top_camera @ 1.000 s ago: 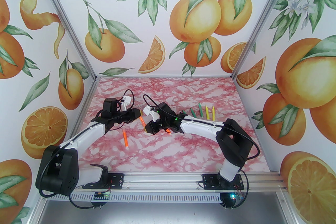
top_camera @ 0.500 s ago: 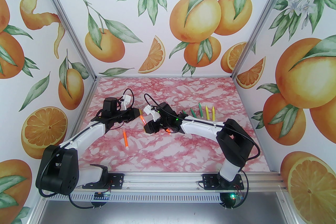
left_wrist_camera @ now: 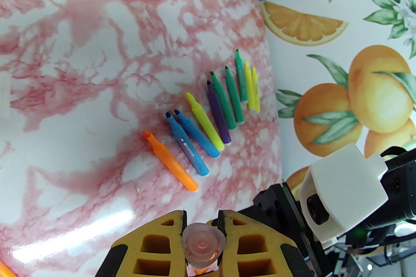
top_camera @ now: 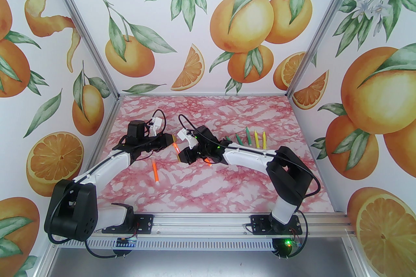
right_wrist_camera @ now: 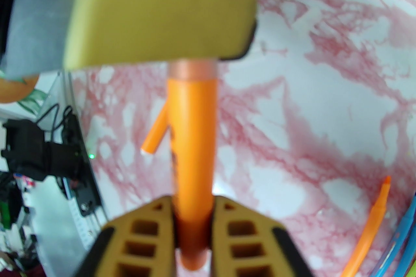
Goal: Open the pen caps
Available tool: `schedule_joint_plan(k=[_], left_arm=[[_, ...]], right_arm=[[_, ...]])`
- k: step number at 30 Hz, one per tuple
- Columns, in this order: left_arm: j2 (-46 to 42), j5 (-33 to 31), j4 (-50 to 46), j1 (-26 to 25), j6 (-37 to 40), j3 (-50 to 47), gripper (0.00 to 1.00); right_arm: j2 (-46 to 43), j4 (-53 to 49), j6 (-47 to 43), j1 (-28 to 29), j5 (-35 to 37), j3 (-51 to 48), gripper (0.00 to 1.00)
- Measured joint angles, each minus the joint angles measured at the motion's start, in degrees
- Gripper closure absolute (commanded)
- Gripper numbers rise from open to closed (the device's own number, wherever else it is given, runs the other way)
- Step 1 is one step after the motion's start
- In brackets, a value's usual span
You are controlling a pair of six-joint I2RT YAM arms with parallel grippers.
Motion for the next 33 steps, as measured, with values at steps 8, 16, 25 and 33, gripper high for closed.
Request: schedule_joint_plan(k=[8, 16, 25, 33], left_arm=[[2.27, -1.73, -6.80, 0.11, 3.21, 5.35, 1.00], [5.55, -6.47, -5.95, 2.14, 3.80, 12.74, 1.00], [9.92, -16.00, -16.92, 1.27, 10.51, 18.03, 1.00], [14.25, -26.69, -31.39, -2.89, 18.14, 21.94, 1.00]], right_arm=[[-0.42, 0.07, -1.84, -0.52, 0.04, -0.72, 1.00], [-3.87, -8.15, -7.04, 0.98, -1.81, -10.84, 1.00], [-8.94, -12.63, -8.04, 0.76, 5.60, -10.91, 1.00], [-2.60, -20.90, -7.98, 0.33, 20.65, -1.90, 1.00]])
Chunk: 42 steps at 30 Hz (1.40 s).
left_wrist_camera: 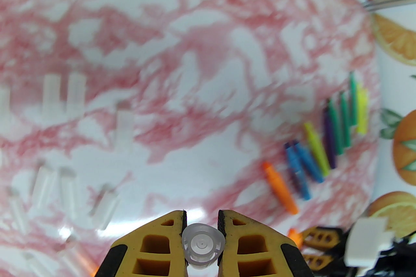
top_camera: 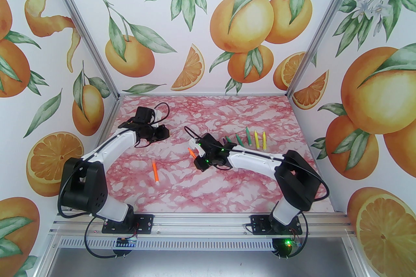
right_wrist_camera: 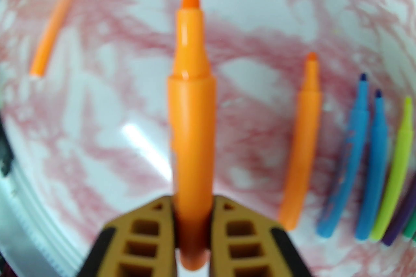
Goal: Open the pen caps
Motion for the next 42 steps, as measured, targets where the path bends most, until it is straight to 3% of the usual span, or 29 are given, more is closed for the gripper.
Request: schedule_joint_plan(k=[7, 25, 32, 42], left_arm=[[3.78, -5.35, -6.54, -5.16, 2.58, 0.59, 1.00], [11.34, -4.63, -6.64, -5.31, 4.15, 0.00, 0.97], [13.27, -5.27, -5.84, -5.31, 4.33, 0.00, 0.81], [13.62, -5.53, -5.62, -5.25, 4.79, 0.02, 0.69]], right_arm=[[5.31, -3.76, 0.61, -0.22, 3.72, 3.87, 1.00], [8.07, -5.27, 2.14, -3.63, 3.72, 4.00, 0.96], [8.07, -5.25, 2.12, -3.65, 3.72, 3.98, 0.85], [8.07, -4.87, 0.35, -3.96, 2.49, 3.80, 0.75]])
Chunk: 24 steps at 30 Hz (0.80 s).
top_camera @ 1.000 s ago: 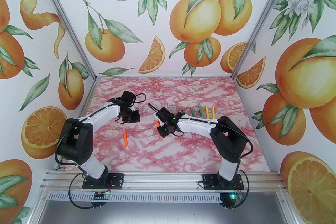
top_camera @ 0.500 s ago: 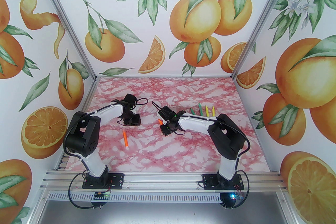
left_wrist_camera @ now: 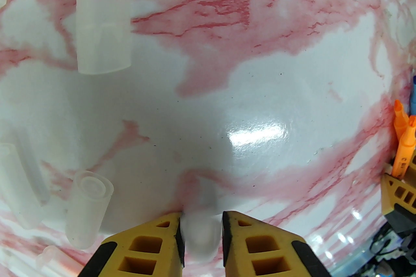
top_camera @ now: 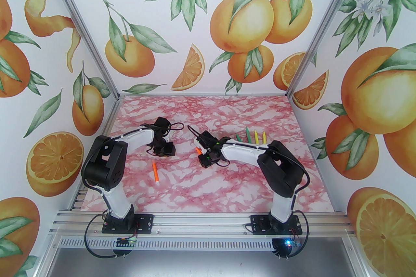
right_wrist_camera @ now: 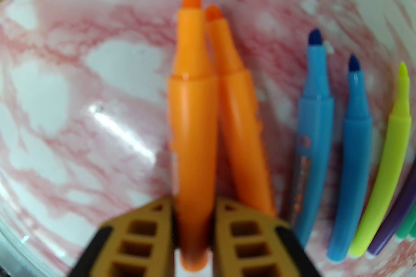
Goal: Open the pen caps
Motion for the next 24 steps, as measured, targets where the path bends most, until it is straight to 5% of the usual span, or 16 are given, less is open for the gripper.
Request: schedule_joint_plan(k=[12, 24], left_arm=[[-1.51, -0.74, 0.04, 0.15, 0.37, -0.02, 0.64], [-18.23, -3.21, 0.28, 2.10, -1.22, -2.62, 0.54]], right_arm=[[0.00, 0.02, -0.37, 0.02, -0.46, 0.00, 0.66], [-5.84, 1.42, -0.83, 0.00, -3.67, -0.15, 0.48]])
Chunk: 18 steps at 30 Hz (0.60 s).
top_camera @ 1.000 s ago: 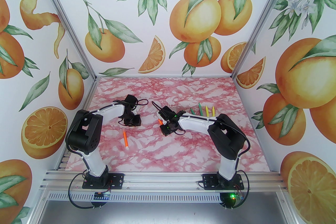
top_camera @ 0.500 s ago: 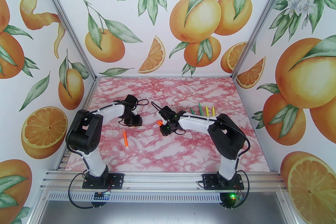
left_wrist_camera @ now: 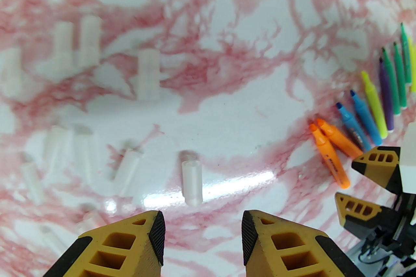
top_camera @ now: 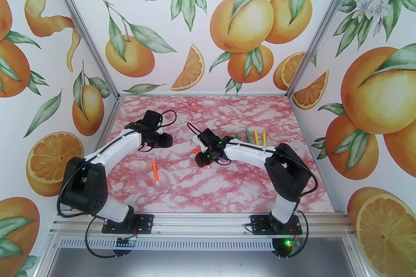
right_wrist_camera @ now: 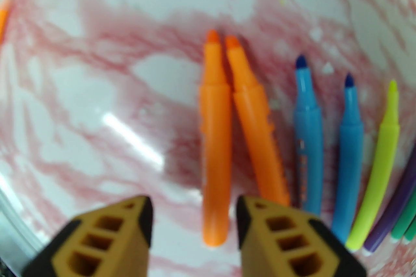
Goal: Open the pen caps
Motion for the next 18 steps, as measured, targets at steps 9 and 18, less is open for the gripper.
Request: schedule_joint_plan(k=[9, 18], left_arm=[[-9.29, -1.77, 0.00, 6.23, -3.13, -11.10, 0.48], [-16.52, -3.26, 1.07, 7.30, -9.90, -19.82, 0.55]], right_arm=[[-3.45, 4.42, 2.64, 1.07, -0.92, -0.11, 0.47], [-3.45, 6.71, 4.15, 3.21, -0.11, -0.11, 0.47]])
